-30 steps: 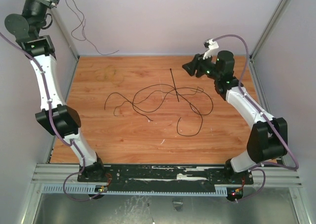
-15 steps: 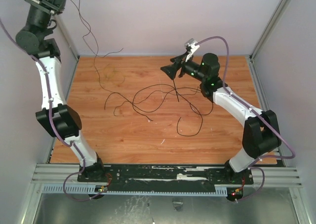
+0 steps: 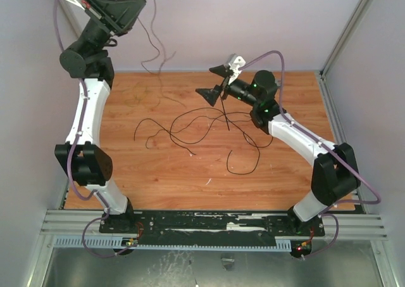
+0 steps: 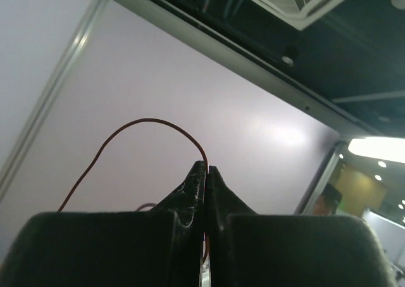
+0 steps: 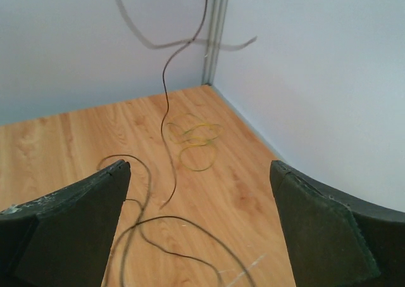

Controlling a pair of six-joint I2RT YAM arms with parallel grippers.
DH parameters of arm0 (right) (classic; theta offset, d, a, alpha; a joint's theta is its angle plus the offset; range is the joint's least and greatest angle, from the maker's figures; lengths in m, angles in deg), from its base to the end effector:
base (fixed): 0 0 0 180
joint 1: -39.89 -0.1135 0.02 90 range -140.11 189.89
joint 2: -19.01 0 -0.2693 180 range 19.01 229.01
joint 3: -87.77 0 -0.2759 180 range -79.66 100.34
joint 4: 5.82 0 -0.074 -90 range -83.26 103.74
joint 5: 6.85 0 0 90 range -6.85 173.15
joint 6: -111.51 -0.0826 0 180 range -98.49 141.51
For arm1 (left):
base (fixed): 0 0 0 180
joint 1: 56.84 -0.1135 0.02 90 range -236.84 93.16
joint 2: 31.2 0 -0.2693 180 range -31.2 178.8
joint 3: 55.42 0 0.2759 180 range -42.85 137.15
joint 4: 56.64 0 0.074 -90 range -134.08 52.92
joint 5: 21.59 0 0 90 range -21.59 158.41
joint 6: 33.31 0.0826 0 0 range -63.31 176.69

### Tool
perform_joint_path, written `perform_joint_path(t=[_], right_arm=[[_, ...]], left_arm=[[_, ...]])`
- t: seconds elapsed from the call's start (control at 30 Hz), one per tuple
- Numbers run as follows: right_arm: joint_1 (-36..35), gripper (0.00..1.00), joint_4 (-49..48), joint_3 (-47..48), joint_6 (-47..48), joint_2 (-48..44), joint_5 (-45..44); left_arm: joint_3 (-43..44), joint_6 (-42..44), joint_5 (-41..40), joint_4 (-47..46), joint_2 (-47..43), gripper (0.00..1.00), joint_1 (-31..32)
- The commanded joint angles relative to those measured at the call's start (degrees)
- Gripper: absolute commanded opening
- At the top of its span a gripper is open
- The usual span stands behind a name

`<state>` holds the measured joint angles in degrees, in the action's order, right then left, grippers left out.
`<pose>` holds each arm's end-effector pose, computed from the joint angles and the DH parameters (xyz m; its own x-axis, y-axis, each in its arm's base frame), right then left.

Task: Zip-tie the wires
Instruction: Pick up the cable at the center of the board.

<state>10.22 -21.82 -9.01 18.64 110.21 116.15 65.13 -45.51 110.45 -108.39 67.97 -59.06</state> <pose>0.3607 0.2573 0.3644 0.0768 0.0921 -0.9928 -0.8887 0.4577 -0.0263 0.3610 -0.0414 0.6095 -0.3638 -0.7406 -0.5650 0.8997 -0.1222 -0.4191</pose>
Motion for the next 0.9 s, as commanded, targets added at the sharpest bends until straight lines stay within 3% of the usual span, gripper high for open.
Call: perform_joint_path(t=[0.0, 0.2, 0.3, 0.4, 0.57, 0.7, 0.87], right_arm=[[-0.36, 0.94, -2.33, -1.7, 14.68, -4.76, -3.2], [-1.84, 0.94, -4.05, -7.86, 31.28, -7.53, -4.93], [-3.13, 0.99, -4.63, -10.88, 39.04, -9.11, -4.6], [-3.97, 0.99, -3.59, -13.07, 42.75, -11.26, -4.36], [-4.0, 0.99, -3.45, -15.42, 39.82, -14.96, -6.14], [-4.01, 0.99, 1.36, -13.44, 30.63, -17.54, -11.98], [-3.99, 0.99, 10.37, -9.21, 21.0, -19.13, -7.63]], left_arm=[[-2.23, 4.06, 1.94, -0.9, -4.29, 0.01, 3.58], [-3.07, 4.73, 1.95, -1.12, -4.87, 0.01, 8.94], [-3.04, 4.87, 2.05, -1.17, -4.74, 0.02, 10.91], [-2.96, 5.17, 2.07, -1.15, -4.61, 0.02, 12.22], [-2.97, 5.35, 2.06, -1.18, -4.34, 0.02, 14.07], [-2.96, 5.26, 2.5, -1.16, -4.4, 0.03, 14.99], [-2.64, 5.92, 2.25, -1.22, -5.05, 0.03, 15.14]])
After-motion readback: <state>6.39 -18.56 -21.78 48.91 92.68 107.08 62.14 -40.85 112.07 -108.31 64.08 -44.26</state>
